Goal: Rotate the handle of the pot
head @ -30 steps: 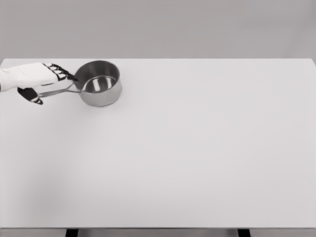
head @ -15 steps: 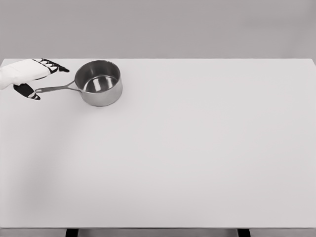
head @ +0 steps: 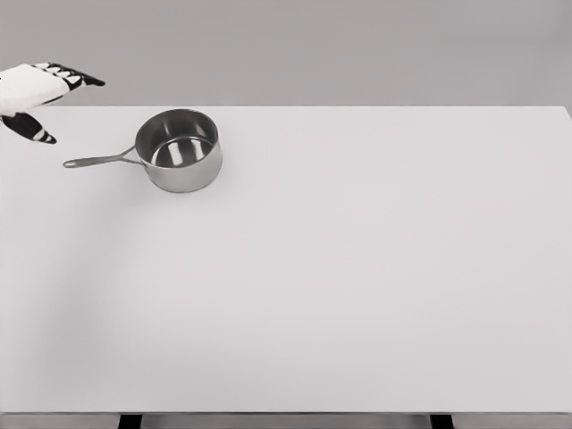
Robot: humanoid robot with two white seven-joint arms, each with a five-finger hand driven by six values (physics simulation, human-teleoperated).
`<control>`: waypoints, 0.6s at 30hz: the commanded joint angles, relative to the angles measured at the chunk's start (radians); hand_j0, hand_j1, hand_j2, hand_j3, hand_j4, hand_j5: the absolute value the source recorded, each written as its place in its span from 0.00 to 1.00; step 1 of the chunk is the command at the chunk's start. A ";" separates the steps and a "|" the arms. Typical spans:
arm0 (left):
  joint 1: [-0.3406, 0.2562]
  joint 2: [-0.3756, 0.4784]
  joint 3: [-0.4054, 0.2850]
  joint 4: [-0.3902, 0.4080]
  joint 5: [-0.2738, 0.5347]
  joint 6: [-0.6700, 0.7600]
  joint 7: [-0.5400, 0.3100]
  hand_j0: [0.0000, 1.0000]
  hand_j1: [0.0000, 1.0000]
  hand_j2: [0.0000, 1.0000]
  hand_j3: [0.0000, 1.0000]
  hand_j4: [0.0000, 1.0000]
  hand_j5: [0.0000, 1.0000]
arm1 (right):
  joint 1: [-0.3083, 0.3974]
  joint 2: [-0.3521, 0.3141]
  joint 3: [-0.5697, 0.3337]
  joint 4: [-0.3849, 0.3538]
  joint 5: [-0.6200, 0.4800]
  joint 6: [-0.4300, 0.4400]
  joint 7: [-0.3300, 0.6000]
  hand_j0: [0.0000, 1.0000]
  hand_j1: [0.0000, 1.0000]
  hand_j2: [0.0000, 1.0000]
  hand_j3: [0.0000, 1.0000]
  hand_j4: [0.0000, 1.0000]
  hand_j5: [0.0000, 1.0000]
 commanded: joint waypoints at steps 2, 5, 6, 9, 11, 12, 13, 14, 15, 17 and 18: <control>0.008 0.014 -0.010 -0.090 0.180 -0.069 -0.042 1.00 1.00 1.00 1.00 1.00 1.00 | 0.000 0.000 0.000 0.000 0.000 0.000 0.000 1.00 1.00 1.00 1.00 1.00 1.00; 0.014 0.010 -0.027 -0.219 0.198 -0.069 -0.063 1.00 1.00 1.00 1.00 1.00 1.00 | 0.000 0.000 0.000 0.000 0.000 0.000 0.000 1.00 1.00 1.00 1.00 1.00 1.00; 0.021 0.005 -0.036 -0.222 0.198 -0.069 -0.063 1.00 1.00 1.00 1.00 1.00 1.00 | 0.000 0.000 0.000 0.000 0.000 0.000 0.000 1.00 1.00 1.00 1.00 1.00 1.00; 0.035 0.002 -0.070 -0.202 0.189 -0.069 -0.062 1.00 1.00 1.00 1.00 1.00 1.00 | 0.000 0.000 0.000 0.000 0.000 0.000 0.000 1.00 1.00 1.00 1.00 1.00 1.00; 0.041 -0.006 -0.079 -0.165 0.157 -0.069 -0.062 1.00 1.00 1.00 1.00 1.00 1.00 | 0.000 0.000 0.000 0.000 0.000 0.000 0.000 1.00 1.00 1.00 1.00 1.00 1.00; 0.041 -0.006 -0.079 -0.144 0.126 -0.069 -0.062 1.00 1.00 1.00 1.00 1.00 1.00 | 0.000 0.000 0.000 0.000 0.000 0.000 0.000 1.00 1.00 1.00 1.00 1.00 1.00; 0.041 -0.007 -0.077 -0.116 0.111 -0.069 -0.059 1.00 1.00 1.00 1.00 1.00 1.00 | 0.000 0.000 0.000 0.000 0.000 0.000 0.002 1.00 1.00 1.00 1.00 1.00 1.00; 0.041 -0.007 -0.079 -0.104 0.106 -0.069 -0.059 1.00 1.00 1.00 1.00 1.00 1.00 | 0.000 0.000 0.000 0.000 0.000 0.000 0.000 1.00 1.00 1.00 1.00 1.00 1.00; 0.041 -0.007 -0.079 -0.101 0.100 -0.069 -0.059 1.00 1.00 1.00 1.00 1.00 1.00 | 0.000 0.000 0.000 0.000 0.000 0.000 0.000 1.00 1.00 1.00 1.00 1.00 1.00; 0.041 -0.023 -0.077 -0.076 0.043 -0.069 -0.056 1.00 1.00 1.00 1.00 1.00 1.00 | 0.000 0.000 0.000 0.000 0.000 0.000 0.000 1.00 1.00 1.00 1.00 1.00 1.00; 0.041 -0.023 -0.077 -0.076 0.023 -0.069 -0.054 1.00 1.00 1.00 1.00 1.00 1.00 | 0.000 0.000 0.000 0.000 0.000 0.000 0.000 1.00 1.00 1.00 1.00 1.00 1.00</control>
